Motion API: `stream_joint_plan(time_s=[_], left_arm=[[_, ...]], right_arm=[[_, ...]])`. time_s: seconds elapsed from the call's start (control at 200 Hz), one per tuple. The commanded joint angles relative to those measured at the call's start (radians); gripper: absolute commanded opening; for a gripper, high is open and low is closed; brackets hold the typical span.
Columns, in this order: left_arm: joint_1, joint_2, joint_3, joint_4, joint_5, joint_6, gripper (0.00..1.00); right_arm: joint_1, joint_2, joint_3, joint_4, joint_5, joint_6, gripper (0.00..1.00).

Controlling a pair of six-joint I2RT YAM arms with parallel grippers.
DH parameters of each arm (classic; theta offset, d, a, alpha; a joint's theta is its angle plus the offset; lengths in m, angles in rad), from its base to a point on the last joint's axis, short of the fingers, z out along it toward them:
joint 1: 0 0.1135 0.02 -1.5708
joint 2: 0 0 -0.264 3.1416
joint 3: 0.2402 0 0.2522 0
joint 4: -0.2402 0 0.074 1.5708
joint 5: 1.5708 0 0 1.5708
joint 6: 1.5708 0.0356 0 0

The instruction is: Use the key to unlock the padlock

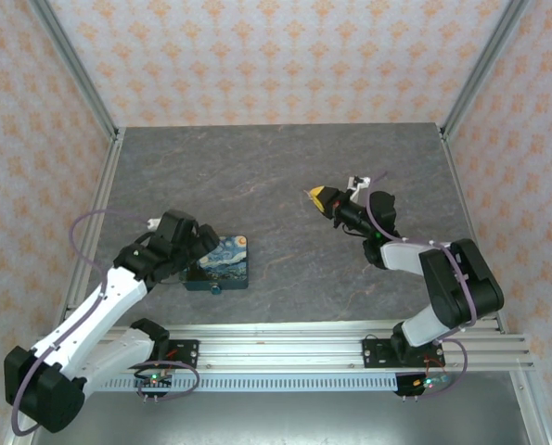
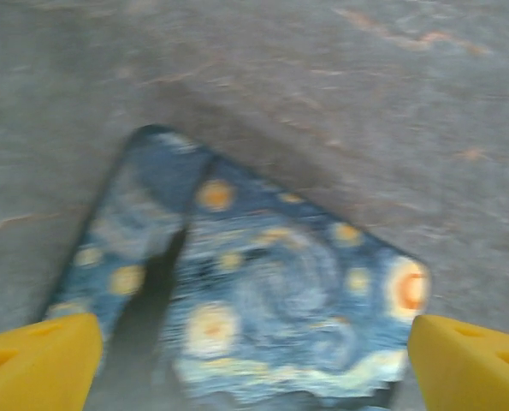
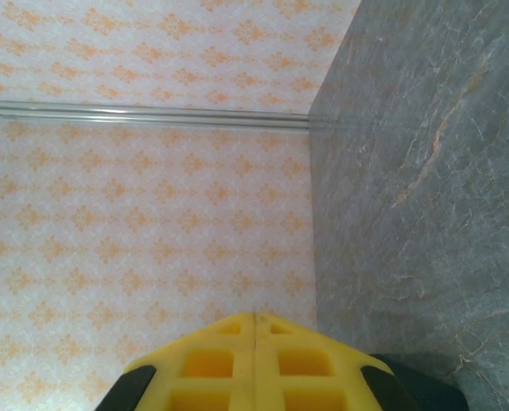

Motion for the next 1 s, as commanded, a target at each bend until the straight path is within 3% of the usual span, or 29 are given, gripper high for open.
stream_joint_plan(time_s=[0.0, 0.26, 0.425, 0.631, 0.796, 0.996], left_arm=[[0.010, -0.026, -0.049, -0.103, -0.116, -0.043, 0.93], [0.011, -0.030, -0.109, -0.076, -0.138, -0.014, 0.93], [0.011, -0.056, -0.161, 0.087, 0.003, 0.027, 0.93], [-0.016, -0.100, -0.285, 0.358, 0.139, -0.108, 0.94], [-0.113, -0.087, -0.363, 0.526, 0.100, -0.227, 0.94], [-0.174, 0.056, -0.339, 0.678, 0.089, -0.241, 0.93]], right_arm=[[-0.013, -0.032, 0.001, 0.013, -0.028, -0.022, 0.00], [-0.020, -0.028, 0.009, 0.013, -0.032, -0.019, 0.00], [-0.024, -0.015, 0.019, 0.012, -0.030, -0.018, 0.00], [-0.033, 0.013, 0.038, 0.009, -0.016, -0.018, 0.00], [-0.034, 0.044, 0.054, 0.009, 0.002, -0.016, 0.00], [-0.034, 0.071, 0.064, 0.005, 0.019, -0.022, 0.00]])
